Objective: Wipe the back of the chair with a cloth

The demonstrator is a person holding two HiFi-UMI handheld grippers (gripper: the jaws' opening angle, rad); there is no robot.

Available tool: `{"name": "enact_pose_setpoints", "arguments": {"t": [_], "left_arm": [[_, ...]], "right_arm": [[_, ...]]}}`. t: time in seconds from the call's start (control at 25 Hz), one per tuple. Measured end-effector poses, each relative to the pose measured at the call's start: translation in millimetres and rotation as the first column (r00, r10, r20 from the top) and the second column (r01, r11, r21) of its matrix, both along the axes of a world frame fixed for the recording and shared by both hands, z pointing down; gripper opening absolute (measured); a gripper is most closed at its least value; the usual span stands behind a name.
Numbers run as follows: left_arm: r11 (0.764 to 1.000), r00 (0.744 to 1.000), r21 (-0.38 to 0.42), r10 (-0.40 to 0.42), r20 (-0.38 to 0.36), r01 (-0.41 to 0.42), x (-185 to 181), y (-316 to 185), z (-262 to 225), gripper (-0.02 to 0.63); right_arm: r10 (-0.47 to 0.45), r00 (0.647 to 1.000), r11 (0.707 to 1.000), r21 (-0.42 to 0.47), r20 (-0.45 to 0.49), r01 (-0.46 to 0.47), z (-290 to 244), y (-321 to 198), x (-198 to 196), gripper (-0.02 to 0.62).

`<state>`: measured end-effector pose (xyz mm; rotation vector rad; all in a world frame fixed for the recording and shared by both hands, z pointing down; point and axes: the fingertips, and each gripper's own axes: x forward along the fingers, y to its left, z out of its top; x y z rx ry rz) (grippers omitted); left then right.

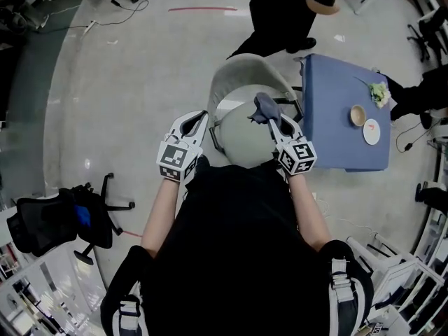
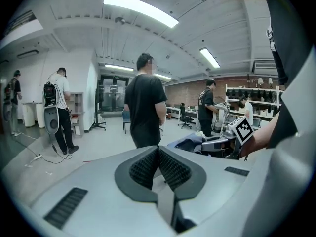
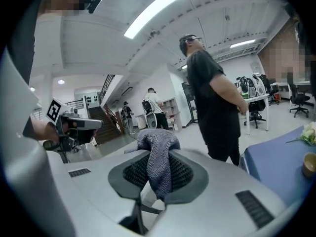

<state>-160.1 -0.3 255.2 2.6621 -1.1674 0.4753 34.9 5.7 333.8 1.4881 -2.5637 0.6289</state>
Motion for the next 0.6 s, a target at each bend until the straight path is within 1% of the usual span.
{"name": "enact_pose_setpoints", "arguments": {"t": [0.24, 0.4, 0.6], "left_arm": [[1.0, 1.0, 0.006, -0.013, -0.007, 0.013, -12.6, 0.6, -4.2, 0.025], [1.0, 1.0, 0.007, -0.019, -0.012, 0.019, -13.6, 0.9, -0.7, 0.025], [1.0, 1.0, -0.001, -0.022, -0.012, 0.022, -28.4, 6.5, 1.3, 0.025]], "right_arm": [[-0.038, 0.999, 0.999, 0.025, -0.011, 0.038, -12.7, -2.5, -16.7, 0.084], [-0.044, 0.999, 0.999, 0.026, -0.015, 0.044, -12.1, -3.5, -17.5, 0.084], [-0.043, 0.999, 0.999, 0.016, -0.017, 0.043, -10.7, 1.5, -29.5, 0.084]]}}
